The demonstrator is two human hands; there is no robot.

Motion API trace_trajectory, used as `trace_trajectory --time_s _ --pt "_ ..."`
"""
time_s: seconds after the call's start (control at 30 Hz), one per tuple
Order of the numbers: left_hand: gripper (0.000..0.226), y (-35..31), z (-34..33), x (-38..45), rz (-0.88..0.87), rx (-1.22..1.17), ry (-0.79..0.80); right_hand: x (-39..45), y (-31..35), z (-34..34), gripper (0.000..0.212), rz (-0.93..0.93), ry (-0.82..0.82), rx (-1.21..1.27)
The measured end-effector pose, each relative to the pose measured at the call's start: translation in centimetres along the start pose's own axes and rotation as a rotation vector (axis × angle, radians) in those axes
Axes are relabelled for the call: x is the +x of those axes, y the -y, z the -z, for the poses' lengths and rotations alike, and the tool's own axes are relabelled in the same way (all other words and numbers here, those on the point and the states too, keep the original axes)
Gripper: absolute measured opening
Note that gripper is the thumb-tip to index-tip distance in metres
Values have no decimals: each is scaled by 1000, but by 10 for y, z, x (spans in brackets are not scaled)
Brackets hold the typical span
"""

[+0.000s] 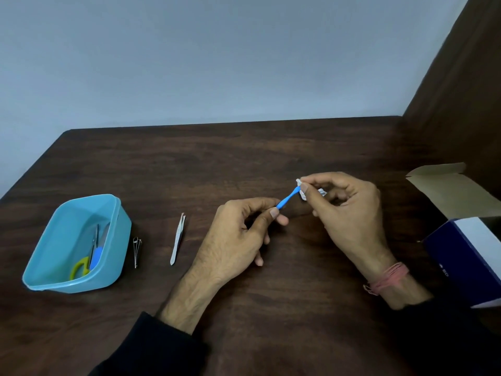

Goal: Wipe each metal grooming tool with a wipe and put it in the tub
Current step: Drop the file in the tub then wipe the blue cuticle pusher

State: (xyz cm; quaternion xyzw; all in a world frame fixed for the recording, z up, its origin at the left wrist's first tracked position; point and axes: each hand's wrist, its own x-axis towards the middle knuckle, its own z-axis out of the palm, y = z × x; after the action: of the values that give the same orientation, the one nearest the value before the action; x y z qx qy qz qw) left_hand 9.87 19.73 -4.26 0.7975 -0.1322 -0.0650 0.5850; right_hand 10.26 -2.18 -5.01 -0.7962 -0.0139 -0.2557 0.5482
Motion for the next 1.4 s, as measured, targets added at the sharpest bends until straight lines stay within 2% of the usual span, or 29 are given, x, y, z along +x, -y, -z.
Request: trace_trajectory --time_s 1.4 --pt "26 -7 -3 -1 27 -4 4 -2 3 -1 11 25 90 -23"
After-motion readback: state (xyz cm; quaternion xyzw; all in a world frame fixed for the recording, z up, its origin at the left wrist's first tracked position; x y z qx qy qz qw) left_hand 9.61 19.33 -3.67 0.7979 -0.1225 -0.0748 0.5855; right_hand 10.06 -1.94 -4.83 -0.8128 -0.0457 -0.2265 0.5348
